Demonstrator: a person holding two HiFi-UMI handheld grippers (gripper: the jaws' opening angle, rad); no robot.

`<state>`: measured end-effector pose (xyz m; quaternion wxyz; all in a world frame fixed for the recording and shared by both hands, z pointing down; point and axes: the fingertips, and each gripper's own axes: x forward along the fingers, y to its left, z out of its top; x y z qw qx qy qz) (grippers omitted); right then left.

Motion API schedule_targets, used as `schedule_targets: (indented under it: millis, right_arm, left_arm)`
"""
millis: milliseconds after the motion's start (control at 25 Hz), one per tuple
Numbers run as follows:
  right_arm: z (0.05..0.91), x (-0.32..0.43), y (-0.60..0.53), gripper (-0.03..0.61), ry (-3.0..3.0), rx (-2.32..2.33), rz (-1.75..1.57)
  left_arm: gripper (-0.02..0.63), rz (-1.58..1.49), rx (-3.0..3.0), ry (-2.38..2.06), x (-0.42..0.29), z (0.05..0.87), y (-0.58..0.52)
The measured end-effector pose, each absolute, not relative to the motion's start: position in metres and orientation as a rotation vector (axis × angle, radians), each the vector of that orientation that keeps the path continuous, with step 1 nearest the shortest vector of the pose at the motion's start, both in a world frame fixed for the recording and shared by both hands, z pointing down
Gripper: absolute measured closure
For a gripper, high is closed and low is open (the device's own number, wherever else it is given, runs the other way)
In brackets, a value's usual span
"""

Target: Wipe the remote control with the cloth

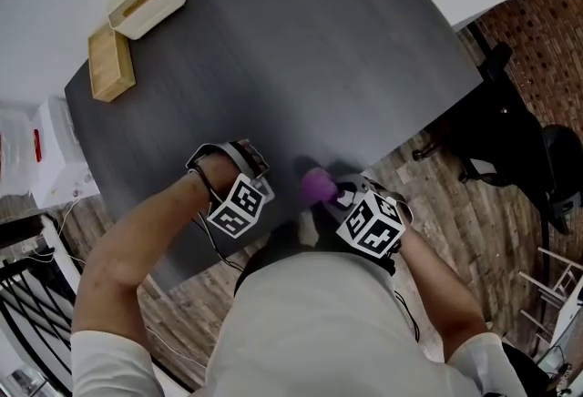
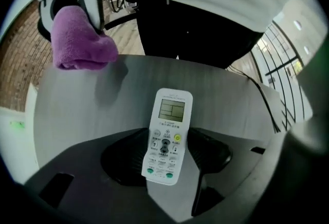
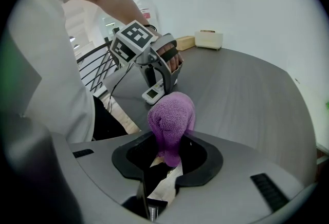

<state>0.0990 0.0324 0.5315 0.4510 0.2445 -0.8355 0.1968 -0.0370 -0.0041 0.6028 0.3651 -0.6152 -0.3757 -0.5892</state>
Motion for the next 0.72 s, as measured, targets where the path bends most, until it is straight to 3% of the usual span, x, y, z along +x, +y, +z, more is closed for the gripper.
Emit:
schedule_targets:
  millis: [320, 440, 520, 720]
  right_arm:
    - [0.527, 0.098, 0.016, 0.462, -2.09, 0.631, 0.456]
    - [0.518, 0.092, -0.002, 0.462, -2.113, 0.681, 0.417]
    - [0.509, 0.086, -0.017, 0.462, -2.132, 0.724, 0.374]
    - [0.47, 0.06, -0.06, 0.462, -2.199, 0.783, 0.186]
  left_arm:
    - [0.383, -1.758, -2.504, -0.481, -0.02, 0.577, -0.014]
    - [0.383, -1.593, -3.221, -0.142, -0.008, 0.541, -0.026]
    - [0.383, -1.185, -3.742, 0.054, -0.001, 0.507, -0.035]
    - [0.385, 0.41, -4.331, 0.331, -0.014, 0.442, -0.051]
